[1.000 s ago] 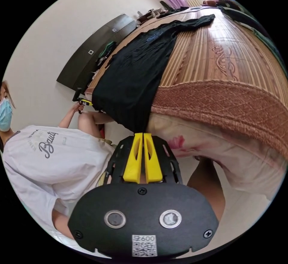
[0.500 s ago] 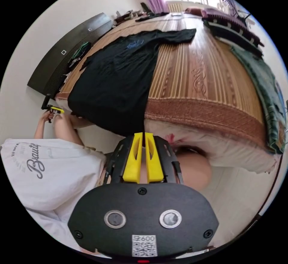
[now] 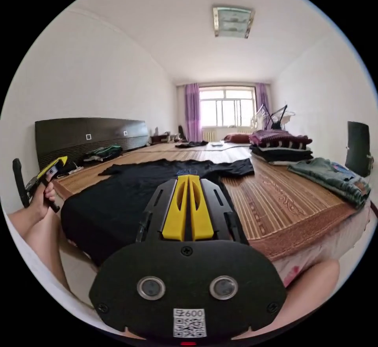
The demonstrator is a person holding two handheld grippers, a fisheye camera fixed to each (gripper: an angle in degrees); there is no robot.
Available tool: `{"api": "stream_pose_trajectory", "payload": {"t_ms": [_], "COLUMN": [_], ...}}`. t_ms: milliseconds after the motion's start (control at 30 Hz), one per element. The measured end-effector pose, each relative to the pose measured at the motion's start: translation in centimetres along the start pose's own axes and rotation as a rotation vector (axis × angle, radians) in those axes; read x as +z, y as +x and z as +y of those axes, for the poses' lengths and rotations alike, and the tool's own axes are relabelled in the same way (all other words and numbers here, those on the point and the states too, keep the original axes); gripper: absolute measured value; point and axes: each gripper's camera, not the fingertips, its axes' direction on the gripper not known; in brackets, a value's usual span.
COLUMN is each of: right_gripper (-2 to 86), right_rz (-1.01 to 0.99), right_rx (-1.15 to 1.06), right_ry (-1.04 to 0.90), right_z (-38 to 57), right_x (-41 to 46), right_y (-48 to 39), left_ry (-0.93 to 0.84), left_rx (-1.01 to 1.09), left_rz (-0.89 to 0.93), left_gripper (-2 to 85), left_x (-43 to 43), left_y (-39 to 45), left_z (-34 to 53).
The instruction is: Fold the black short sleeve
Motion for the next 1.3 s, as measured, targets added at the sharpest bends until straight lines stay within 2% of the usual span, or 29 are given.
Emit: {"api": "stream_pose_trajectory", "payload": {"t_ms": [100,233,300,367,400,433,467,567,667,800,900,967,1067,1233,1300], "right_gripper": [-0.7,-0.1,0.2,-0.5,-0.6,-0.7,-0.8,-0.8,-0.9,-0.9,-0.8,-0.8,-0.8,-0.8,-0.8], "right_rz": [0.017,-0.028,-0.044,0.158,0.149,0.158,0.205,0.226,0.142,0.066,0.133,0.173,0.131,-0.008,-0.022], "right_rx": [-0.093,0.034,0.071,0.105,0.066,0.038,0.033,0.021,0.076,0.125,0.017,-0.040,0.060,0.107,0.117], "right_ry": [-0.015,0.003,-0.094,-0.315,-0.304,-0.170,-0.158,-0.168,-0.154,-0.162,-0.228,-0.303,-0.368,-0.384,-0.372], "right_z": [1.7,5.6,7.6,11.5,12.6,14.1,15.0,15.9,16.8,17.5,17.2,16.4,15.5,15.4,15.4], "right_x": [0.3,0.1,1.6,5.1,5.4,4.2,4.3,5.0,5.3,6.1,7.9,9.6,11.3,13.4,14.1], "right_y": [-1.7,-0.5,0.4,1.4,1.3,1.0,0.7,0.6,2.3,4.1,3.0,2.4,4.2,7.3,7.7], "left_ry": [-0.080,-0.160,-0.297,-0.450,-0.420,-0.396,-0.393,-0.400,-0.404,-0.400,-0.388,-0.401,-0.414,-0.397,-0.396], "left_rx": [-0.044,-0.097,-0.080,-0.033,-0.145,-0.217,-0.283,-0.241,-0.211,-0.317,-0.379,-0.362,-0.309,-0.268,-0.193], "left_rz": [0.050,0.163,0.144,0.146,0.169,0.192,0.242,0.240,0.217,0.263,0.286,0.265,0.215,0.159,0.119], "left_gripper": [0.4,0.3,0.3,0.4,0.4,0.4,0.4,0.3,0.3,0.3,0.3,0.3,0.3,0.3,0.2], "left_x": [2.3,4.9,7.6,10.6,11.2,11.2,11.6,12.3,13.1,14.5,15.5,16.1,17.2,18.1,18.6], "left_y": [2.4,2.5,2.9,3.5,2.5,1.6,0.6,1.4,2.2,1.3,1.0,1.7,3.4,5.7,7.5], "left_z": [2.9,7.1,11.2,15.6,17.9,18.4,19.2,19.9,20.5,21.4,21.9,21.7,21.2,20.7,20.2]}}
